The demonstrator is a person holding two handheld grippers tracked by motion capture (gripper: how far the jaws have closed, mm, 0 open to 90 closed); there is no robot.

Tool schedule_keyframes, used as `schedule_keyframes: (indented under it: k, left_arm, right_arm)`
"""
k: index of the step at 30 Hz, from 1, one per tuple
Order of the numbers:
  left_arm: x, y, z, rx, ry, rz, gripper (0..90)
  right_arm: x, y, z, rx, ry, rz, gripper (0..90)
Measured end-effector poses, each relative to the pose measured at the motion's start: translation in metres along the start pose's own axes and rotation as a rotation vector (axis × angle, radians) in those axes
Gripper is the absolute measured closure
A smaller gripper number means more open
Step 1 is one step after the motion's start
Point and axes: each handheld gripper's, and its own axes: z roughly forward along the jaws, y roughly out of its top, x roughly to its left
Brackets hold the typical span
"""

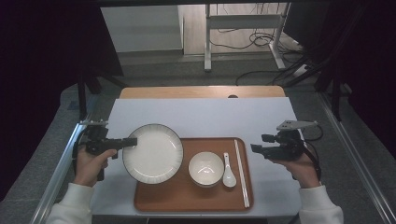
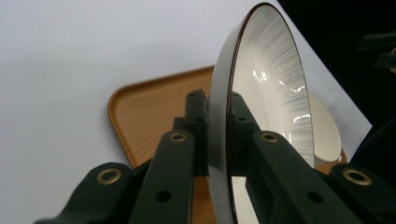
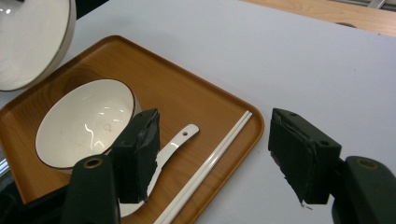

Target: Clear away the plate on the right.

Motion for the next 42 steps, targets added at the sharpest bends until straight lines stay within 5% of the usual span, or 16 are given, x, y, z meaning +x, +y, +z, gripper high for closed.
schedule_keyframes:
  k: [24, 42]
  left_arm:
    - [0.015, -0.027, 0.040, 0.134, -0.001, -0.001, 82.1]
    - [0.028, -0.027, 0.056, 0.160, -0.021, -0.019, 82.9]
  right_arm:
    - [-0.001, -0.003, 0.006, 0.031, -0.010, -0.006, 33.6]
    - [-0.002, -0.004, 0.007, 0.036, -0.017, -0.003, 33.3]
